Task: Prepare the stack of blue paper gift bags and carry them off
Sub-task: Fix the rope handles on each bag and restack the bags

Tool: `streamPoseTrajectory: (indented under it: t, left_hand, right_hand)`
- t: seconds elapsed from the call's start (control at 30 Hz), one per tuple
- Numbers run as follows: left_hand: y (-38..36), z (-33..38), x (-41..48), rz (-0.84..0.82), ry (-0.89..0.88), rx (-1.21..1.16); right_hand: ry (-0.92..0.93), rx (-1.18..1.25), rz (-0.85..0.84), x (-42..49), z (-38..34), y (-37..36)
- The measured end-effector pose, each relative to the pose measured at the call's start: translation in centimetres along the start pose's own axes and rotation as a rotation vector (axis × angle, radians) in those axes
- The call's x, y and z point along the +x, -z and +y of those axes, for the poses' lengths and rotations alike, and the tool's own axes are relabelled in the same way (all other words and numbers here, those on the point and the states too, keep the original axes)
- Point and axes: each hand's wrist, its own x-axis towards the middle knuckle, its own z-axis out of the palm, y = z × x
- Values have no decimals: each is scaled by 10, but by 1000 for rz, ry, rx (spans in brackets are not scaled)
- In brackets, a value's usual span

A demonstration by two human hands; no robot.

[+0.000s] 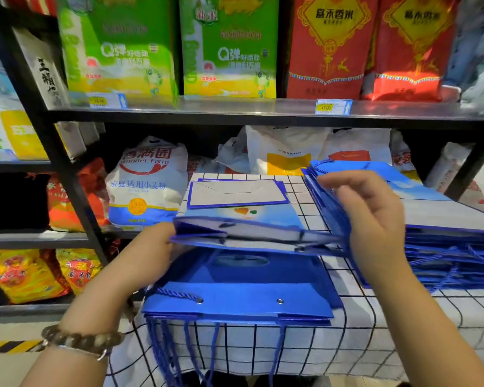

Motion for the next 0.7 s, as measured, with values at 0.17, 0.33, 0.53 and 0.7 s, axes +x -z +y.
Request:
streamPoseTrajectory:
  t: [0.17, 0.33, 0.53, 0.7]
  left_hand:
    - [3, -4, 3, 142, 145, -370]
    - [12, -20, 1, 245, 295, -413]
    - [24, -12, 2, 331, 200, -378]
    - [12, 7, 7, 484, 126, -512]
  right_hand:
    - [-212, 102, -208, -2, 24, 4]
    - [-451, 251, -261, 2, 32, -15]
    - [-416, -101, -326, 7, 46, -35]
    - [-345, 14, -79, 19, 34, -47]
